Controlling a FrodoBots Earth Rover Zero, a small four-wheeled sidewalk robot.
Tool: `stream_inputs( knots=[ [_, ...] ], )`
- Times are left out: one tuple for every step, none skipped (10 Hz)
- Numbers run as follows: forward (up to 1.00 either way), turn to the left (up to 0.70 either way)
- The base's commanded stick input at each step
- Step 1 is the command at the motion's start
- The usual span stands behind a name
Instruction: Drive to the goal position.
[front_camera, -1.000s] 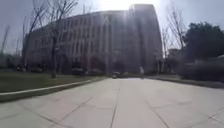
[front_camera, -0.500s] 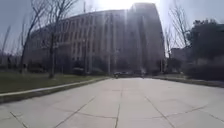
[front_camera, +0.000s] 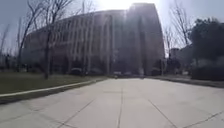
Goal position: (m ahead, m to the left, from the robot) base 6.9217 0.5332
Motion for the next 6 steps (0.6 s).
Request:
stream_inputs(
  knots=[
    [0.7,0.0],
    [0.7,0.0],
    [0.7,0.0],
    [0.7,0.0],
    [0.7,0.0],
    [0.7,0.0]
  ],
)
